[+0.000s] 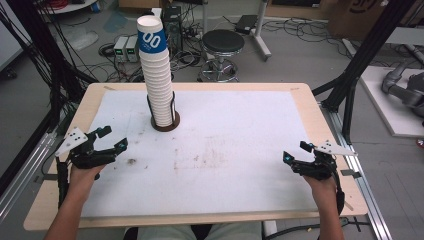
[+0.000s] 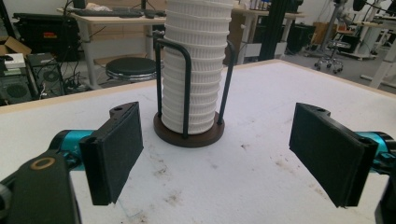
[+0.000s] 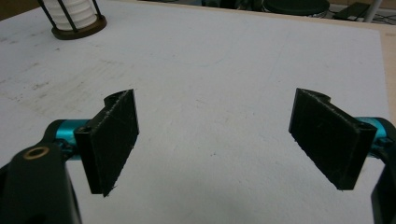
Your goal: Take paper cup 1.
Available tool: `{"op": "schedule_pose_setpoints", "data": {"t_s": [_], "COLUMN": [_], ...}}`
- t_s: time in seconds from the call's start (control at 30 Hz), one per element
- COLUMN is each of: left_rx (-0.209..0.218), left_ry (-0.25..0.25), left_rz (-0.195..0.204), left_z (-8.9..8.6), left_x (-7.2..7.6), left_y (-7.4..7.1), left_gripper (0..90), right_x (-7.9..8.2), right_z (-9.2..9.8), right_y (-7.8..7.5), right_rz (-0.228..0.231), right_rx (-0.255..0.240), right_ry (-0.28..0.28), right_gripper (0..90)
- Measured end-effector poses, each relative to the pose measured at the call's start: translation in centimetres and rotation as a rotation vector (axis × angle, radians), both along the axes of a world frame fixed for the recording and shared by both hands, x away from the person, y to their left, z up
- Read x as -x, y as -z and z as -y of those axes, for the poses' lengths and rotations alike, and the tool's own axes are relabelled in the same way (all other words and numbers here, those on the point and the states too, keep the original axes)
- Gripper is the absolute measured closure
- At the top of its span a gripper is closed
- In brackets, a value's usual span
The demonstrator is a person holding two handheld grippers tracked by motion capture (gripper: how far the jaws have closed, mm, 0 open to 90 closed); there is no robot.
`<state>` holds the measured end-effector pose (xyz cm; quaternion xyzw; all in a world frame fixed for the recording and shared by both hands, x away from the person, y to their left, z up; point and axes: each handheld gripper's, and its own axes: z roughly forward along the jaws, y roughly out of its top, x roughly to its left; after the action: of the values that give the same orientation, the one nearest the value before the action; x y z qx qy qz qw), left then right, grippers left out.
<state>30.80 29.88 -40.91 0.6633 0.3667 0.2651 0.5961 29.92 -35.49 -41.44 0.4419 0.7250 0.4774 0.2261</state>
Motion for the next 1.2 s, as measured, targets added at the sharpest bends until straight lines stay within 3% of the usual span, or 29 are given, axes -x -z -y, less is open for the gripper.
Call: {"op": "schedule_pose_setpoints", "data": {"t_s": [0.17,0.33,0.47,0.77,1.03,1.2], "left_rx": [0.016,0.028,0.021,0.034,0.0,0.013], "left_ry": [0.011,0.025,0.04,0.129,0.142,0.152], "left_rz": [0.009,0.031,0.04,0.072,0.082,0.071], "left_z": [0.2,0.6,1.2,3.5,5.1,5.8], "left_x": [0.1,-0.2,-1.1,-4.8,-7.7,-9.4], "left_y": [-0.9,-2.8,-5.3,-13.0,-17.7,-19.7], "left_gripper": [17.2,17.2,17.2,17.0,16.9,16.8], "right_x": [0.0,-0.3,-0.6,-0.7,-0.5,-0.4], "right_z": [-0.8,-1.4,-1.8,-1.9,-1.5,-1.3], "right_y": [-0.3,-0.3,-0.3,-0.3,-0.3,-0.3], "right_rz": [0.006,0.004,0.003,0.003,-0.003,-0.004], "right_rx": [0.002,0.0,0.002,0.003,-0.005,-0.007], "right_ry": [-0.021,-0.043,-0.059,-0.071,-0.062,-0.057], "right_gripper": [16.2,16.2,16.2,16.2,16.2,16.2]}}
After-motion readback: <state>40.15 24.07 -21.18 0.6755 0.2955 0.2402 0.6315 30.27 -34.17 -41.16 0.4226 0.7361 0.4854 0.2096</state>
